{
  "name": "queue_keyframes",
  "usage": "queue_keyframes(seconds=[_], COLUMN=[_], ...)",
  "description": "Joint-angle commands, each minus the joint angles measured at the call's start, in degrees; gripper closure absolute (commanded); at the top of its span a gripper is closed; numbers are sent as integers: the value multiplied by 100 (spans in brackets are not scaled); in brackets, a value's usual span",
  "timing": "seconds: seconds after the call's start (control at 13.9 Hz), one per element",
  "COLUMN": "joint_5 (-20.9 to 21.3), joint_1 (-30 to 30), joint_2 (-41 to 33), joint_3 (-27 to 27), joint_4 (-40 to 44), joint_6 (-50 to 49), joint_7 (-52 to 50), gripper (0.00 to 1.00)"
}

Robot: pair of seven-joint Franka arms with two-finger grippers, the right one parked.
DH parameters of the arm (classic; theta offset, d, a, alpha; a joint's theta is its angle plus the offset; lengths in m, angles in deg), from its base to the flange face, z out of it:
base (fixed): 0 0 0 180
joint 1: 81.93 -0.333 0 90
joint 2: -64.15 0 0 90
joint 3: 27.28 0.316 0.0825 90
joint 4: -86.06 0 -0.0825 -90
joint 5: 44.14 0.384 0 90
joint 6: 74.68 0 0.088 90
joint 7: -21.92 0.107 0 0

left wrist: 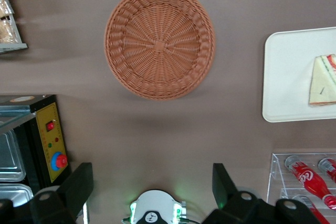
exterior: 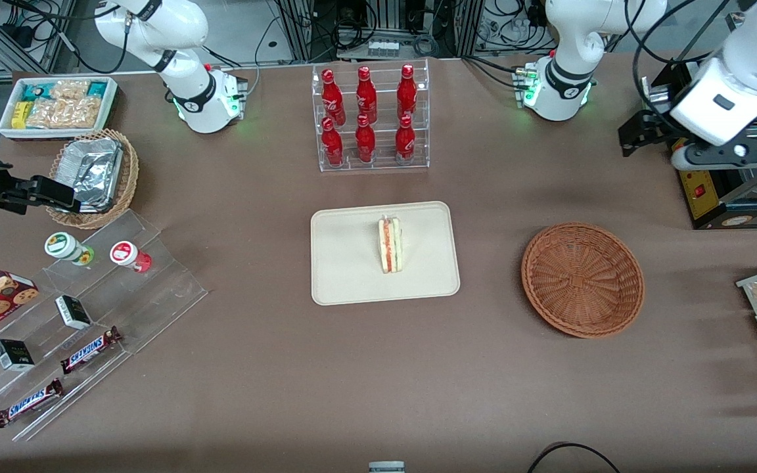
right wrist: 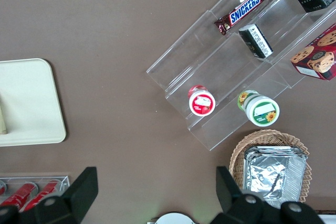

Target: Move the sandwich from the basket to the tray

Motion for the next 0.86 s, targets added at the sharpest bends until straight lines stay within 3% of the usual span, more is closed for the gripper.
queue_keyframes(seconds=[0.0, 0.22, 0.43, 0.79], joint_5=[-66, -347, 38, 65], joint_1=[-150, -343, -343, -475], joint_2=[107, 370, 406, 371], joint_3=[-107, -125, -309, -274], joint_4=[27, 307, 370, 370], joint_6=[78, 227, 227, 192], joint_7=[140, 61, 122, 131], gripper=[0, 0, 0, 0])
